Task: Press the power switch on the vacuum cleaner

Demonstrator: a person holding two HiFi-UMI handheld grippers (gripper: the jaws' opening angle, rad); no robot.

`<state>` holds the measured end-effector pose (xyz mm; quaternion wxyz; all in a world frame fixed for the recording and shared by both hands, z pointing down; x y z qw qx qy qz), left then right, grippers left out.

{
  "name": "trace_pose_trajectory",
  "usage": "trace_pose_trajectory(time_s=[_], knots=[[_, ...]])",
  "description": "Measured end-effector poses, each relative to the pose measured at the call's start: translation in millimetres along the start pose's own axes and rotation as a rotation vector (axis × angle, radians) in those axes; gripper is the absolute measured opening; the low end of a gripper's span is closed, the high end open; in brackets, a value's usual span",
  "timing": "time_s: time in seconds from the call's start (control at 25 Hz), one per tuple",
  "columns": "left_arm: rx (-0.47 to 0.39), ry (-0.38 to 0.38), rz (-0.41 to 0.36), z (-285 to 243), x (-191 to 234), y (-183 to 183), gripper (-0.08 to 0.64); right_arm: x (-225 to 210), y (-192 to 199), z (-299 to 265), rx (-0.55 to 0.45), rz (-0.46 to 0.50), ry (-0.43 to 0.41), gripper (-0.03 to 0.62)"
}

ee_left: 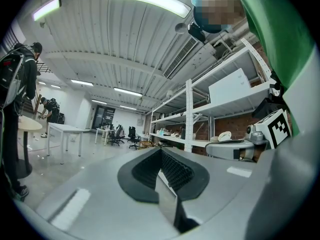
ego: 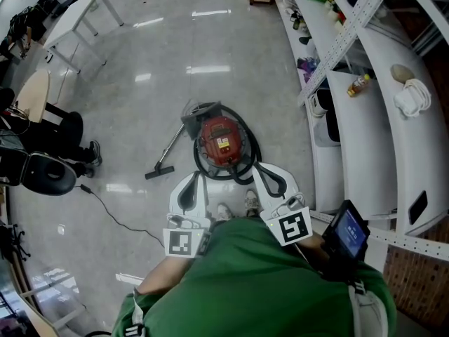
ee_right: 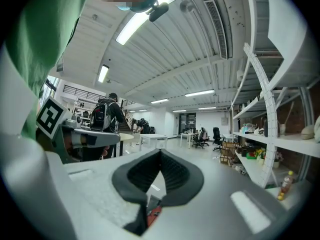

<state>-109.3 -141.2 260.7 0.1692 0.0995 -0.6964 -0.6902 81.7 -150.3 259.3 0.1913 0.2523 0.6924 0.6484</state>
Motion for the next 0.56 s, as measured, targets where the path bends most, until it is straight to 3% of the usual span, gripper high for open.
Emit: trace_pose_trajectory(time_s=[0.56], knots=[[0.007, 0.011, 0.000, -12.9, 2.7, 6.3, 0.006, -7.8, 4.2, -8.1, 0.002, 0.012, 0.003, 0.002]])
Point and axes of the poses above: the fingertips, and each gripper's own axes: z backward along the fingers, x to its left, y out of its underside, the point moved 6 cm from there along z, backward along the fingers, and after that the axes turned 2 degrees about -y, right-handed, at the moved point
